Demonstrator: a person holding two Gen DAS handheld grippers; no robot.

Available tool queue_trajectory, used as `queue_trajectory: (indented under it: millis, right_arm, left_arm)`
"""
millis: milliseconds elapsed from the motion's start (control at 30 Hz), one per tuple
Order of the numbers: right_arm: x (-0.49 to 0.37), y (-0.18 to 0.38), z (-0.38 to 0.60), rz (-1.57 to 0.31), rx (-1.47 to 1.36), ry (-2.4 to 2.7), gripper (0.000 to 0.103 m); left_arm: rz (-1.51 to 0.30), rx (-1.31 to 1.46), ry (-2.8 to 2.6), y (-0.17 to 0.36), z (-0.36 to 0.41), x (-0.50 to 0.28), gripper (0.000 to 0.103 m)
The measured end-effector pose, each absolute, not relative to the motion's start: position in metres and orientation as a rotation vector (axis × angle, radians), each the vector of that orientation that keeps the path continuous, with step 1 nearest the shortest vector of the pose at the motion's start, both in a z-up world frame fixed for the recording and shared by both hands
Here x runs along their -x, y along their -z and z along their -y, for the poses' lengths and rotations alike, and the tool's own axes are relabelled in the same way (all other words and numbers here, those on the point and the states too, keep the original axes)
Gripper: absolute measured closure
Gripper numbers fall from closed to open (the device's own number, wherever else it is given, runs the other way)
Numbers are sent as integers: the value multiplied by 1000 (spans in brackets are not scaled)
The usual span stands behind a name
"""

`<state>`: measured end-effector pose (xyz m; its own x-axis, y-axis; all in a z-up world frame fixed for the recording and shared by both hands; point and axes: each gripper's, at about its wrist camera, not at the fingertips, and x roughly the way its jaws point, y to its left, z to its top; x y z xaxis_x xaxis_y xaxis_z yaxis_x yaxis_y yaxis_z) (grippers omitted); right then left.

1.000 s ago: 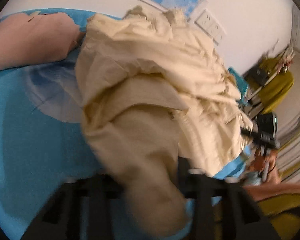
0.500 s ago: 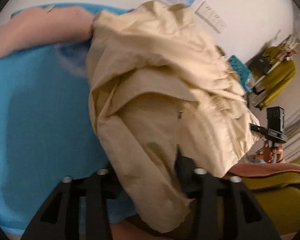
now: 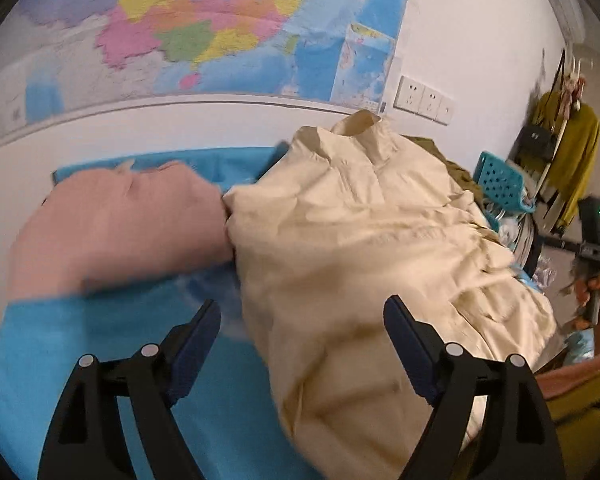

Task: Fold large clothes

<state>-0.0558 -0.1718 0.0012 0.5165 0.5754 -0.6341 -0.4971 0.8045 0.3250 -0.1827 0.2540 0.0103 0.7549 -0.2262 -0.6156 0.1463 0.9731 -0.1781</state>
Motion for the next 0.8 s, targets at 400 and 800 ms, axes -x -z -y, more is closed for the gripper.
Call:
queue_trajectory:
  millis: [400, 800]
  right_arm:
    - [40, 45, 166, -960, -123, -683, 13]
    - [104, 106, 175, -1085, -347, -895, 17]
  left_arm:
    - [-880, 186, 264, 51, -269, 147, 22]
    - [-932, 320, 502, 86, -242, 227, 10]
